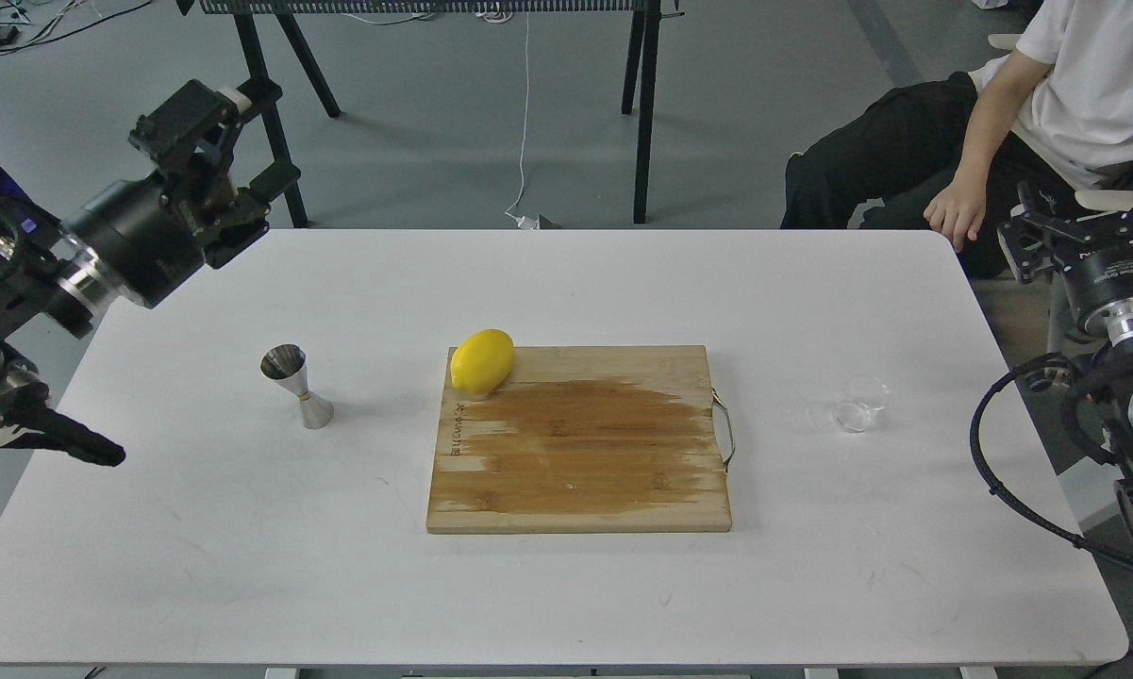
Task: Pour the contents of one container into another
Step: 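Lower the left gripper toward the steel jigger beside the board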
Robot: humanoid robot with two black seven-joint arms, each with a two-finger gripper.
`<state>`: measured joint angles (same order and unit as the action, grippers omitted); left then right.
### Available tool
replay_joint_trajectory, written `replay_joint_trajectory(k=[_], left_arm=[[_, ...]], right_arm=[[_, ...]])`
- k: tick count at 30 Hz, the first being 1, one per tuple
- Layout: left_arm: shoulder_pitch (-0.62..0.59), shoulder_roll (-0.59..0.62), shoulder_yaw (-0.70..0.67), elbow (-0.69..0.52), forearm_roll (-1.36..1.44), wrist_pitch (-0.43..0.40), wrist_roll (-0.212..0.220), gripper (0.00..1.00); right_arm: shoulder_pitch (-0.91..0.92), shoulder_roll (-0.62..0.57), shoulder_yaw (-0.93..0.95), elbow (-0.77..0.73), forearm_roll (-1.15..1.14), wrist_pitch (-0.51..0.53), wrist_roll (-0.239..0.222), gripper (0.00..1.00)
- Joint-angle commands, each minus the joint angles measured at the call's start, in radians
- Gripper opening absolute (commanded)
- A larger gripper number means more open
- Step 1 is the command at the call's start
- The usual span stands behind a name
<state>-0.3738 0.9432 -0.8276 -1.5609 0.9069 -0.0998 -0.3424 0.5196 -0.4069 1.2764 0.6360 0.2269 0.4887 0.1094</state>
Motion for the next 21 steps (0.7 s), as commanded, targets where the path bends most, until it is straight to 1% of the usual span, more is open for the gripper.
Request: replay_joint_trajectory(k=[1, 3, 7, 9, 10, 12, 15, 18, 21], left_arm=[[0.145, 0.075, 0.002, -0.050, 0.191, 0.121, -0.046, 0.98], [0.216, 0.085, 0.005, -0.044, 0.321, 0.210, -0.069, 0.94], [0.344, 0.071, 0.005, -0.008, 0.623, 0.356, -0.067, 0.94], [0.378, 0.033, 0.005, 0.050, 0.766, 0.426, -0.066, 0.94], [0.381, 0.001, 0.008, 0.108, 0.840, 0.455, -0.066, 0.93], [0.377, -0.076, 0.024, 0.243, 0.967, 0.495, -0.069, 0.93], [0.371, -0.155, 0.030, 0.413, 1.124, 0.549, -0.072, 0.92], [0.362, -0.210, 0.032, 0.522, 1.208, 0.580, -0.070, 0.89], [0.299, -0.280, 0.033, 0.602, 1.224, 0.580, -0.066, 0.89]], right_arm=[[-0.004, -0.003, 0.001, 0.004, 0.003, 0.000, 0.001, 1.00], [-0.015, -0.003, 0.001, 0.004, 0.005, 0.000, 0.001, 1.00], [-0.032, -0.003, 0.003, 0.007, 0.006, 0.000, 0.001, 1.00], [-0.033, -0.003, 0.007, 0.007, 0.006, 0.000, 0.001, 1.00], [-0.035, -0.003, 0.012, 0.007, 0.006, 0.000, 0.001, 1.00], [-0.036, -0.003, 0.018, 0.005, 0.006, 0.000, 0.001, 1.00], [-0.047, 0.000, 0.020, 0.005, 0.006, 0.000, 0.003, 1.00], [-0.055, 0.004, 0.021, 0.007, 0.006, 0.000, 0.003, 1.00], [-0.056, 0.007, 0.021, 0.007, 0.006, 0.000, 0.003, 1.00]])
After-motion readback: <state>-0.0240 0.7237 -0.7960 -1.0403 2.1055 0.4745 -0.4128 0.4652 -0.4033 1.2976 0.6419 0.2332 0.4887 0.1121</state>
